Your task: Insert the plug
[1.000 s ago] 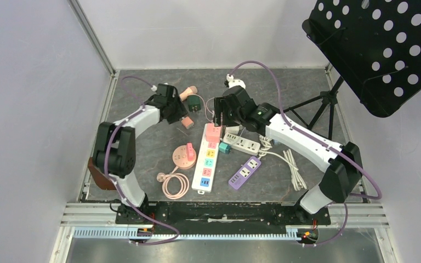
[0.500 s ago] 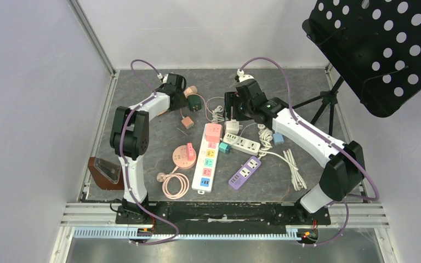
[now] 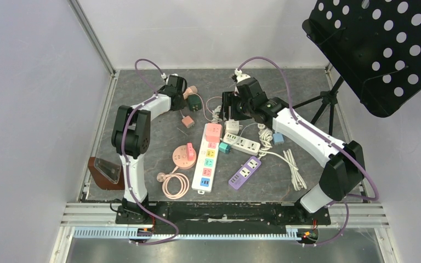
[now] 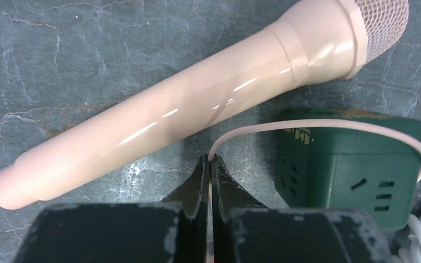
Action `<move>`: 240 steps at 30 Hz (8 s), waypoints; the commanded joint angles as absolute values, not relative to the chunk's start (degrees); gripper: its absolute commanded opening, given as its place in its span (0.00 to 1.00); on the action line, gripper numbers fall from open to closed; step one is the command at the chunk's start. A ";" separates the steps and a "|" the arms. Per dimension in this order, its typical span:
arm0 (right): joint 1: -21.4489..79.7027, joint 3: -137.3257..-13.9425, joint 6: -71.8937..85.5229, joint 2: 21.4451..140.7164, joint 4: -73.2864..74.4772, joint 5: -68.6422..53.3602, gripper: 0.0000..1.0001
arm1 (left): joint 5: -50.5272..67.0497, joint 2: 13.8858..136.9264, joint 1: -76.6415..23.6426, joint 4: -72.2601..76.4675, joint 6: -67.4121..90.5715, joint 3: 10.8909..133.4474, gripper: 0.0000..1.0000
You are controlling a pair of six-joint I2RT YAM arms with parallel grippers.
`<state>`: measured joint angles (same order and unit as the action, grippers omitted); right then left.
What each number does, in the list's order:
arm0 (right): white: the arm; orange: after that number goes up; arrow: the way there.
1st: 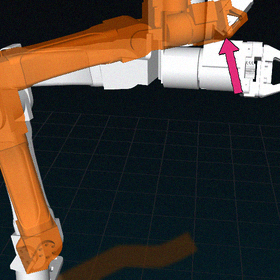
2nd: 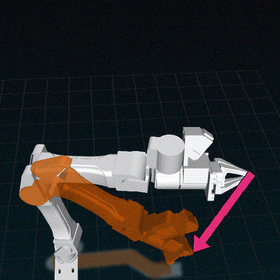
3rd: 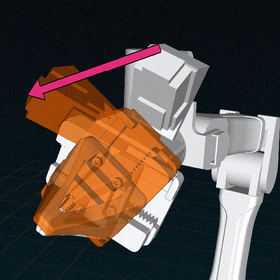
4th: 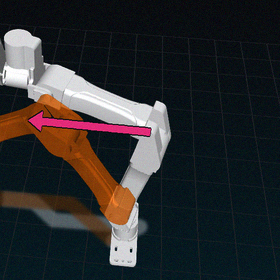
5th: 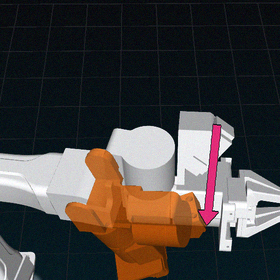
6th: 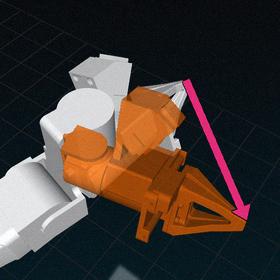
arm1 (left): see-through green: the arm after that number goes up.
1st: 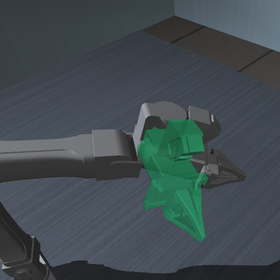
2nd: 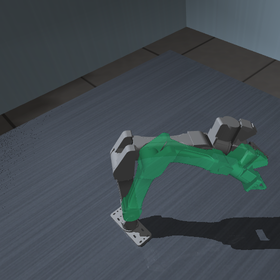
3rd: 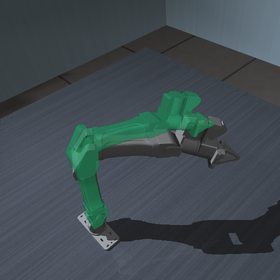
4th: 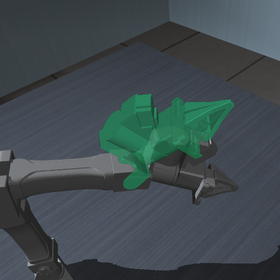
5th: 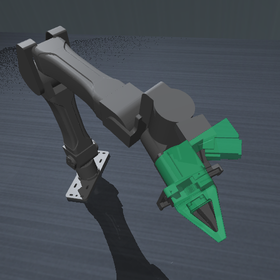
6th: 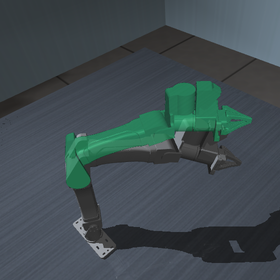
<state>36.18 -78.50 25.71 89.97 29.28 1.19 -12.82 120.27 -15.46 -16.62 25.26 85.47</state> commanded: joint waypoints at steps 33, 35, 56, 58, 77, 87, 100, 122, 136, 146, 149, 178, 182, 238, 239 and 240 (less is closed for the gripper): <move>42.98 -79.81 -3.02 99.04 -2.49 -16.36 0.87 | 38.69 76.90 -14.63 -21.44 -8.77 76.55 0.02; 43.07 -79.98 -2.80 99.51 -2.83 -15.85 0.85 | 38.57 76.45 -14.62 -21.78 -8.72 76.32 0.02; 45.96 -79.21 -1.80 101.26 -7.03 -12.91 0.14 | 41.07 74.17 -14.60 -21.09 -5.46 75.85 0.02; 46.17 -78.98 -1.13 100.87 -6.97 -12.38 0.03 | 40.38 73.97 -14.65 -21.29 -5.20 75.76 0.02; 57.69 -79.08 32.12 100.24 -2.81 16.86 0.00 | -3.89 60.55 -14.59 -31.65 27.98 67.41 0.62; 67.13 -80.15 34.10 107.95 2.32 38.27 0.00 | -17.55 56.83 -14.59 -39.15 34.87 60.07 0.60; 72.77 -78.40 32.35 114.47 -3.41 43.78 0.00 | -20.26 44.67 -14.59 -40.51 32.65 51.35 0.60; 72.77 -74.56 31.19 115.69 -14.43 43.36 0.00 | -23.69 41.96 -14.57 -40.78 32.43 46.26 0.61; 72.78 -78.54 33.02 120.80 -11.02 44.13 0.00 | -24.26 40.76 -14.59 -40.78 32.61 45.64 0.60; 73.39 -76.46 30.50 116.16 -14.24 45.54 0.00 | -24.68 40.33 -14.59 -40.87 32.53 45.60 0.60; 73.39 -75.50 29.97 115.74 -16.30 45.70 0.00 | -25.69 39.02 -14.58 -40.88 32.60 45.66 0.60; 73.48 -81.28 31.12 122.18 -9.35 48.78 0.00 | -26.02 38.16 -14.58 -40.78 32.44 45.21 0.60; 73.48 -81.79 31.19 121.43 -7.91 47.88 0.00 | -26.02 38.18 -14.59 -40.78 32.44 45.26 0.60; 72.95 -81.34 29.82 122.51 -10.09 47.15 0.00 | -26.72 36.53 -14.59 -40.96 32.70 44.74 0.60; 73.03 -81.45 29.61 122.66 -9.94 47.50 0.00 | -26.72 36.53 -14.59 -40.96 32.71 44.74 0.60; 73.04 -81.47 29.36 122.69 -9.91 47.85 0.00 | -26.72 36.52 -14.59 -40.96 32.73 44.74 0.60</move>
